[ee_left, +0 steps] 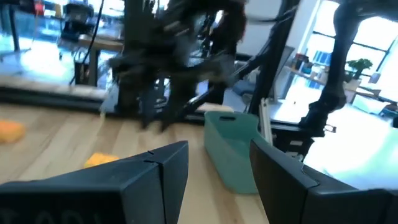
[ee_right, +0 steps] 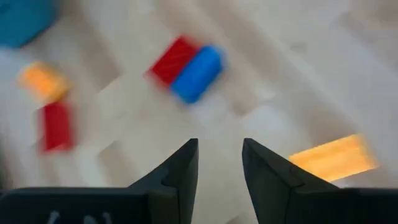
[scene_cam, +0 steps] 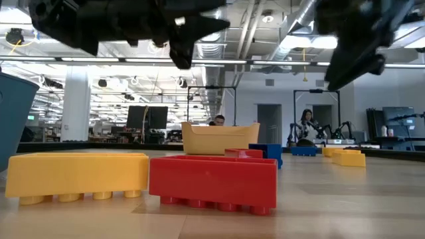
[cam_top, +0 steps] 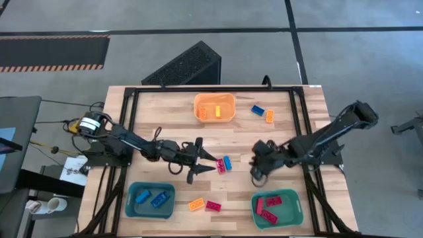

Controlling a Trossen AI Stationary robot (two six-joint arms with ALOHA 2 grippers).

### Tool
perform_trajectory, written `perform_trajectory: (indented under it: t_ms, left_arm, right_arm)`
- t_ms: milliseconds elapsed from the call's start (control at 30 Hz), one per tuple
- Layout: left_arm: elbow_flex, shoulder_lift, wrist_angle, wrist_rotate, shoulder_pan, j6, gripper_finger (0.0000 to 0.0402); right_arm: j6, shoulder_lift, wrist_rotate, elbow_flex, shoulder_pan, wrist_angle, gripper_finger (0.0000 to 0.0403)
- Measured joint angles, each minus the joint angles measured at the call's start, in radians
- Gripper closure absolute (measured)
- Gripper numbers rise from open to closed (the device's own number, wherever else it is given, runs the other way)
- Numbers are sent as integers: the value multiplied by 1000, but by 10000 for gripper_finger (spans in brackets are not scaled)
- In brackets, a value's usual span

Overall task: Sort & place blocks by color
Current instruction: Put the yellow game piece into the yellow bin

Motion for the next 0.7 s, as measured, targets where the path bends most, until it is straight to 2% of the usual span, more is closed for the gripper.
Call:
perform_trajectory:
  t_ms: [200,433,567,700]
  left_arm:
    - [-14,-153,-157,-36,-42,70,246]
    - [-101,-314,-187,-281,-145,172,246]
    - [-127,-348,-187,-343,-166,177,246]
    - [-127,-348,-187,-344,-167,173,246]
  right_arm:
    - [-23,-5,10,0,-88,-125,240]
    - [-28,-5,14,-3,-178,-298,174]
    - [-12,-5,10,-25,-230,-284,130]
    - [44,-5,-7,-79,-280,-268,95]
